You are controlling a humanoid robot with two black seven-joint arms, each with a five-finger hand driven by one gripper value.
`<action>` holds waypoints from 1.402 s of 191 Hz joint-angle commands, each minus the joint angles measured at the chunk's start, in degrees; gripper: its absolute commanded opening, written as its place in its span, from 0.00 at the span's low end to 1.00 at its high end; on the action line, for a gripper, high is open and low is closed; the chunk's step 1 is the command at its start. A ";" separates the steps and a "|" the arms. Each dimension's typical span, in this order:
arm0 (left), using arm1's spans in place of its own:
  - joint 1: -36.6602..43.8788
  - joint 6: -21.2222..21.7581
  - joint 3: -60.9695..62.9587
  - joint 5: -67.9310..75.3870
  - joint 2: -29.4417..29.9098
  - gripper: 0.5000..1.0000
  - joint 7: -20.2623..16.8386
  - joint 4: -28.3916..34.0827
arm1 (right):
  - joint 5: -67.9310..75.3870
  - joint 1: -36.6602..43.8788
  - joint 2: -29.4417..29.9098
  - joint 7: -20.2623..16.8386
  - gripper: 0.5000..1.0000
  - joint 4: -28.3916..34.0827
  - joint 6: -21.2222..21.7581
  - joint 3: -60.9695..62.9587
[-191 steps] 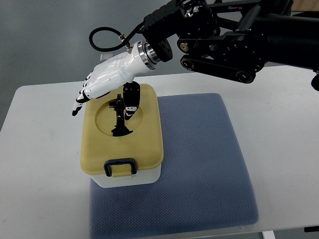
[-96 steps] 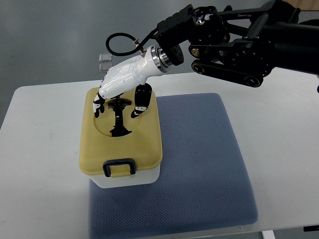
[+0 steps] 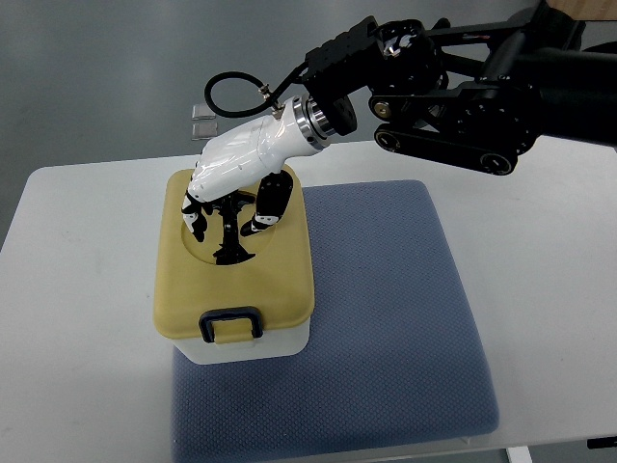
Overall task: Open white storage box with right hand
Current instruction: 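Lower the right hand onto the black lid handle and close fingers around it, then lift the yellow lid off the white box with the right hand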
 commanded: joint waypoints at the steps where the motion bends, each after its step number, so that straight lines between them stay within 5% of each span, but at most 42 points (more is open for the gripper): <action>1: 0.00 -0.06 0.00 0.00 0.00 1.00 0.00 0.00 | -0.03 0.08 -0.01 0.00 0.30 -0.39 -0.45 0.00; 31: 0.00 -0.07 0.00 0.00 0.00 1.00 0.00 0.00 | -0.03 -0.10 0.25 0.00 0.22 -0.39 -0.54 0.00; 68: 0.00 0.02 0.00 0.00 0.00 1.00 0.00 0.00 | -0.03 -0.19 0.60 0.00 0.00 -0.39 -0.54 0.09; 214: 0.00 -0.07 0.00 0.00 0.00 1.00 0.00 0.00 | 1.12 0.87 -0.10 0.00 0.00 -0.82 0.52 5.19; 268: 0.00 -0.07 0.00 0.00 0.00 1.00 0.00 0.00 | 1.12 0.78 -4.85 0.00 0.00 -2.23 0.25 7.83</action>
